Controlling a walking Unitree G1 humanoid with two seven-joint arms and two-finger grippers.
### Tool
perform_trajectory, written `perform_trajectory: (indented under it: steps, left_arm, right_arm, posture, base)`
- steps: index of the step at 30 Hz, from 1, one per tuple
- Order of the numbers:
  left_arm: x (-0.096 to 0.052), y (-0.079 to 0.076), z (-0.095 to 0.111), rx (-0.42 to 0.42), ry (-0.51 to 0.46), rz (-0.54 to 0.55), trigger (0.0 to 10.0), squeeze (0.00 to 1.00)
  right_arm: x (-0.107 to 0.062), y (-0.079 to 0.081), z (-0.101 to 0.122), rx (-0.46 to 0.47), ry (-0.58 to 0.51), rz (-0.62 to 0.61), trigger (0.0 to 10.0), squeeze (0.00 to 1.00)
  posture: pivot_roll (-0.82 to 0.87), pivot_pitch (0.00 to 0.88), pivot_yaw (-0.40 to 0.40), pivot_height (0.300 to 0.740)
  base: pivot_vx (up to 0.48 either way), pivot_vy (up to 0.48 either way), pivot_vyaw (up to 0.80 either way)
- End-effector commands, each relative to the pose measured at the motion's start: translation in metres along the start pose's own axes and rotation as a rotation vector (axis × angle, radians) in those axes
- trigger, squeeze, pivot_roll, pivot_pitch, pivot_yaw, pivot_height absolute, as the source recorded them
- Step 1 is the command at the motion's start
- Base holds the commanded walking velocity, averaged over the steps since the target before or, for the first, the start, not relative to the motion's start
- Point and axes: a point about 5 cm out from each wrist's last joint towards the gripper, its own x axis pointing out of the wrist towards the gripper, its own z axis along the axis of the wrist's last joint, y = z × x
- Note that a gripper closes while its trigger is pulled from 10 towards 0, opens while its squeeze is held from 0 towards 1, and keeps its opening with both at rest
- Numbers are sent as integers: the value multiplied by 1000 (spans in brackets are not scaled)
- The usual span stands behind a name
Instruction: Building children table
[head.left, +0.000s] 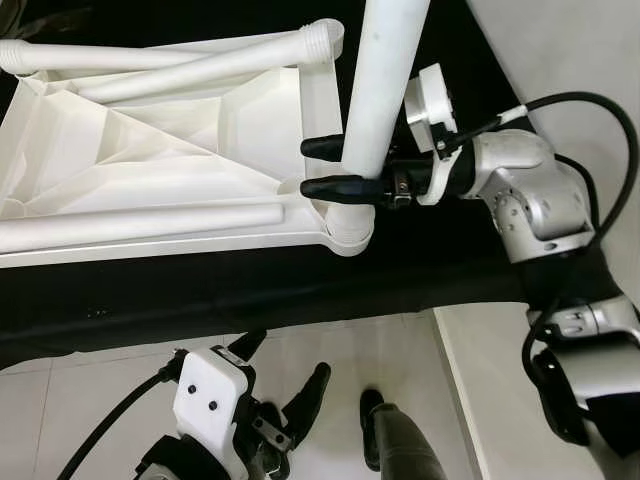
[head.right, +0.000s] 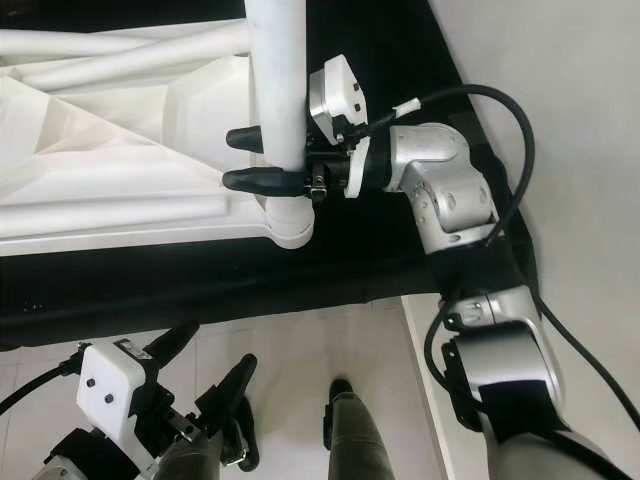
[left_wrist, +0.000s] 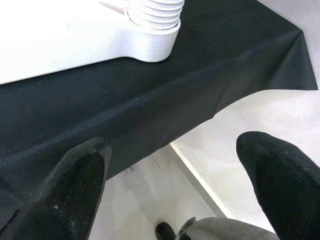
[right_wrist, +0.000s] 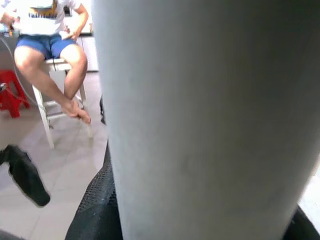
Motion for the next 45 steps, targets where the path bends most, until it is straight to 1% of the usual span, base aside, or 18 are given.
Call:
perform_trajectory:
  steps: [1,13,18,19,20,21,22,23,24,25,26,27,29,31,37,42,43,45]
  left_arm:
    - [-1,1,-7,-14,31,11,10000,0]
    - [-1,2,-9,-11,32,13,10000,0]
    - [0,2,-9,-11,31,12,10000,0]
    - [0,2,-10,-11,31,12,10000,0]
    - [0,2,-10,-10,30,13,10000,0]
    - [0,2,-10,-10,30,13,10000,0]
    - [1,2,-10,-9,27,17,10000,0]
    - [1,3,-10,-8,24,21,10000,0]
    - [2,3,-10,-7,21,23,10000,0]
    - [2,3,-10,-7,21,23,10000,0]
    - [3,4,-10,-5,19,25,10000,0]
    - [5,6,-11,1,20,23,10000,0]
    - [5,6,-11,1,20,23,10000,0]
    - [7,9,-14,11,23,20,10000,0]
    - [13,18,-18,32,21,36,10000,0]
    - [16,22,-19,42,15,51,10000,0]
    - [20,31,-15,74,4,80,10000,0]
    - [20,31,-15,74,4,80,10000,0]
  right_arm:
    - [2,10,-29,90,105,27,10000,0]
    - [8,13,-30,70,120,2,10000,0]
    - [5,15,-32,89,148,-87,10000,0]
    - [3,15,-34,98,160,-130,10000,0]
    - [4,24,-42,146,185,-267,10000,0]
    - [4,24,-42,146,185,-267,10000,0]
    - [7,39,-56,234,231,-571,10000,0]
    - [0,59,-67,299,296,-790,10000,0]
    - [-5,78,-72,326,330,-913,10000,0]
    - [-5,78,-72,326,330,-913,10000,0]
    - [-6,88,-75,363,333,-998,10000,0]
    - [-1,89,-73,335,308,-1023,10000,0]
    - [-1,89,-73,335,308,-1023,10000,0]
    - [10,86,-72,320,268,-1043,10000,0]
    - [23,79,-77,339,226,-1027,10000,0]
    - [26,75,-74,340,217,-1045,10000,0]
    - [28,76,-73,346,220,-1072,10000,0]
    - [28,76,-73,346,220,-1072,10000,0]
  posture:
    - [-4,429,44,740]
    - [-6,412,44,740]
    - [-14,409,32,740]
    - [-14,409,32,740]
    - [-18,406,21,740]
    - [-18,406,21,740]
    - [-21,405,17,740]
    - [-28,404,16,740]
    - [-28,404,16,740]
    - [-28,404,16,740]
    - [-25,403,33,740]
    - [-27,392,43,740]
    - [-27,392,43,740]
    - [-18,370,47,740]
    - [-14,326,40,740]
    - [-11,312,37,740]
    - [-1,283,36,740]
    - [-1,283,36,740]
  base:
    - [0,0,0]
    - [0,0,0]
    - [0,0,0]
    - [0,0,0]
    - [0,0,0]
    - [0,0,0]
    - [0,0,0]
    - [0,0,0]
    - [0,0,0]
    - [0,0,0]
    - [0,0,0]
    - [0,0,0]
    - [0,0,0]
    - [0,0,0]
    - [0,0,0]
    - [0,0,0]
    - [0,0,0]
    - [0,0,0]
